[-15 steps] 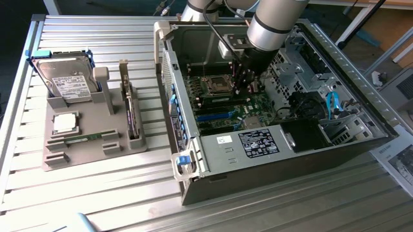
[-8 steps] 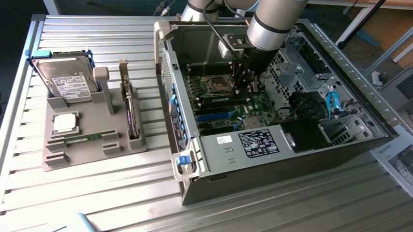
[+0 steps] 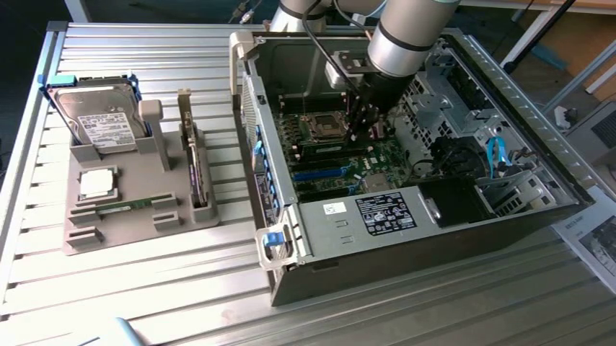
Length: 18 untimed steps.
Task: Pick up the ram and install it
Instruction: 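Insert the ram into the slot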
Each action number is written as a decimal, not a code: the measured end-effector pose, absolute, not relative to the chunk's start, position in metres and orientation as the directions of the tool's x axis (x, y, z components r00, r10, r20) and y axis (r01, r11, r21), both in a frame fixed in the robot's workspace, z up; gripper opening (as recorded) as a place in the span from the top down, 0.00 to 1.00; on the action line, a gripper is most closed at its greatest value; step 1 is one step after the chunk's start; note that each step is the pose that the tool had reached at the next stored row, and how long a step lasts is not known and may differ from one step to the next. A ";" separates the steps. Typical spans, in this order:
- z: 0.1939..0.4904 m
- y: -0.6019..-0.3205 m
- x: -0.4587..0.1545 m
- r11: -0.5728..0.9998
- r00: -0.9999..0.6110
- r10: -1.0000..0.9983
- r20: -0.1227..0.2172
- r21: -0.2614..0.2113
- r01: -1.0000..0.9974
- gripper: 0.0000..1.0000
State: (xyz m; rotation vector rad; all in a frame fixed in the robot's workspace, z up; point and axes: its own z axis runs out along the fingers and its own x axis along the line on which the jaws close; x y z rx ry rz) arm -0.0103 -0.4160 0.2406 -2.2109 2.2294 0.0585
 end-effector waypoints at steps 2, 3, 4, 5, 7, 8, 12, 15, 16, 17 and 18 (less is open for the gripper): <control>0.240 -0.416 -0.010 0.008 -0.009 -1.000 -0.027 0.026 -1.000 0.88; 0.240 -0.416 -0.010 0.008 -0.009 -1.000 -0.027 0.026 -1.000 0.88; 0.240 -0.416 -0.010 0.008 -0.009 -1.000 -0.027 0.026 -1.000 0.88; 0.239 -0.416 -0.010 0.008 -0.009 -1.000 -0.027 0.026 -1.000 0.88; 0.239 -0.416 -0.010 0.008 -0.009 -1.000 -0.027 0.026 -1.000 0.88; 0.239 -0.416 -0.010 0.008 -0.009 -1.000 -0.027 0.026 -1.000 0.88; 0.238 -0.416 -0.010 0.008 -0.009 -1.000 -0.027 0.026 -1.000 0.88; 0.237 -0.416 -0.010 0.008 -0.009 -1.000 -0.027 0.026 -1.000 0.88; 0.237 -0.416 -0.010 0.008 -0.009 -1.000 -0.027 0.026 -1.000 0.88; 0.237 -0.416 -0.010 0.008 -0.009 -1.000 -0.027 0.026 -1.000 0.88; 0.236 -0.416 -0.010 0.008 -0.009 -1.000 -0.027 0.026 -1.000 0.88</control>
